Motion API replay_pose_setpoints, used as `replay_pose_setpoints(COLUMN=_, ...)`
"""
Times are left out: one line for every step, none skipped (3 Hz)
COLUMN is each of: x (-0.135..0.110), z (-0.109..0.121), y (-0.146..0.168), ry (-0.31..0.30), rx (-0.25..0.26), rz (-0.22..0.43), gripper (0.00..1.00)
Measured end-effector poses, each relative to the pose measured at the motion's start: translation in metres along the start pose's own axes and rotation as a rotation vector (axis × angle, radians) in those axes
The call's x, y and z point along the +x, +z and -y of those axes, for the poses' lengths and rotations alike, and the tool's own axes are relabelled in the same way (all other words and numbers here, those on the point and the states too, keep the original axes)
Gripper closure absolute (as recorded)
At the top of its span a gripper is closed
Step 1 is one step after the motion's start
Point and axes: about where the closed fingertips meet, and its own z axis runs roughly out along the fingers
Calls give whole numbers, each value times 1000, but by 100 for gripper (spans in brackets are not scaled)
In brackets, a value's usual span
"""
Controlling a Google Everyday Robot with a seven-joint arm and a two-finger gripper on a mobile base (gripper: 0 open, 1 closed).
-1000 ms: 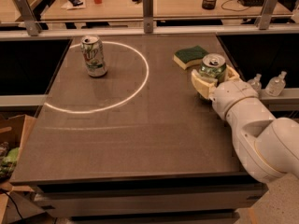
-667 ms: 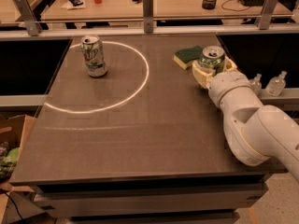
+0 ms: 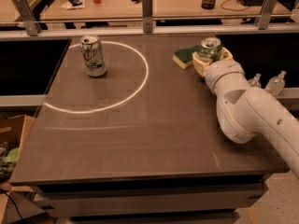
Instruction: Move green can near sponge
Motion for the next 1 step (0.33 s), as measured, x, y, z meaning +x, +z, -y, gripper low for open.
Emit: replay_pose_setpoints(x=5, z=4, y=14, ry=-13, rx=11, rz=-51, gripper=100)
